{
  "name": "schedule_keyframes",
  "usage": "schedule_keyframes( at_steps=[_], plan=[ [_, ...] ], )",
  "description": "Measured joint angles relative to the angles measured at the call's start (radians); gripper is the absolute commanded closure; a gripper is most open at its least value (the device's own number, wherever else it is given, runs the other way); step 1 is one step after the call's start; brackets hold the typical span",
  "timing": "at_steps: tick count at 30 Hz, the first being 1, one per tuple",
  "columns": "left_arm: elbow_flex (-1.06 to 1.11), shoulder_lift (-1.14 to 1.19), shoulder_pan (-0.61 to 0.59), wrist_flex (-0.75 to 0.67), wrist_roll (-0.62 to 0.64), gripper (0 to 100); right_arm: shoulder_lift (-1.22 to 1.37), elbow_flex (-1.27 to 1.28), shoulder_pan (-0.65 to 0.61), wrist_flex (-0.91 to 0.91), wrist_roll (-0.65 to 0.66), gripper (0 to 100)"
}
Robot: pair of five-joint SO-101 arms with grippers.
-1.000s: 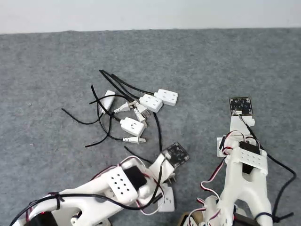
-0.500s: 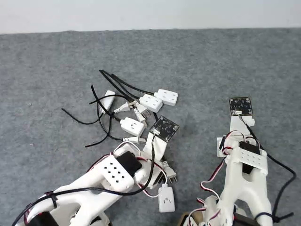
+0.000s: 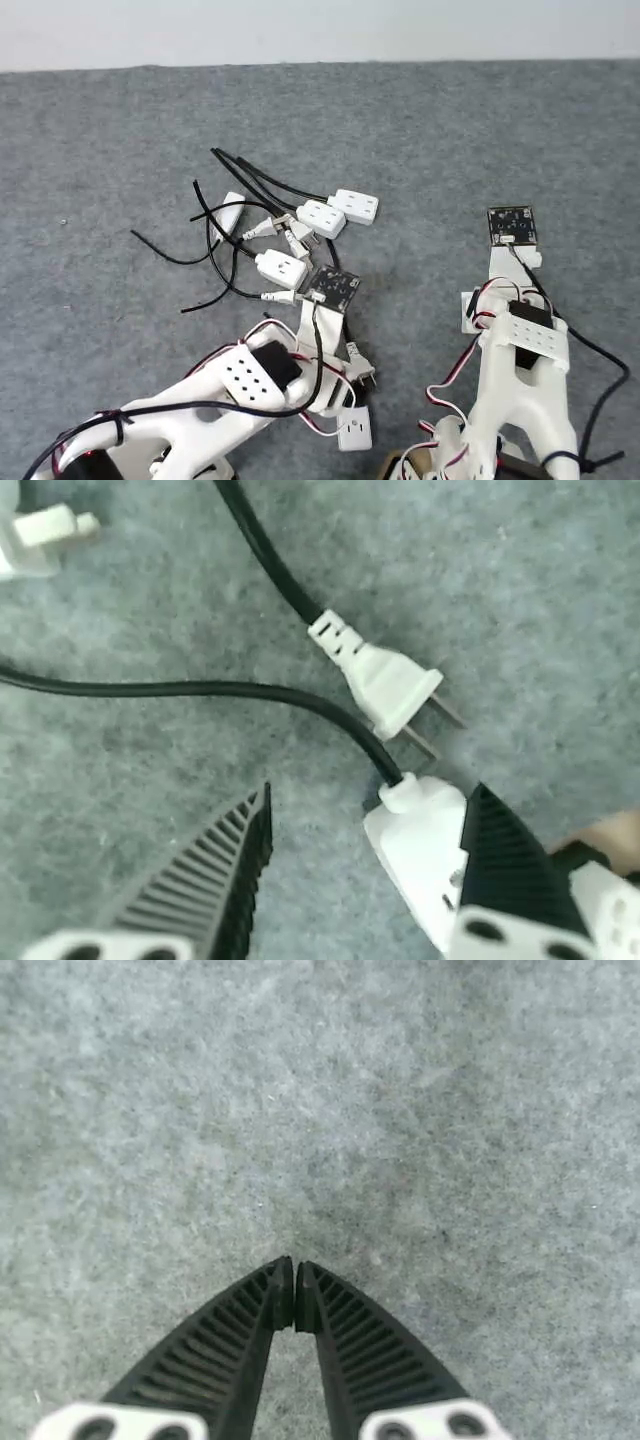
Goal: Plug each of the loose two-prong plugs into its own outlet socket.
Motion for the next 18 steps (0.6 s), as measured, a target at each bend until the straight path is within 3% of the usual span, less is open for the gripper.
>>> schedule_keyframes(
  at_steps=[9, 18],
  plan=[
    [-0.006, 0.038, 0.032, -0.008, -0.006, 74, 0.0, 0.0, 0.0, 0.0, 0.0, 98.7],
    [-0.245, 0.408, 0.061, 0.092, -0.006, 74, 0.0, 0.0, 0.0, 0.0, 0.0, 98.7]
  ],
)
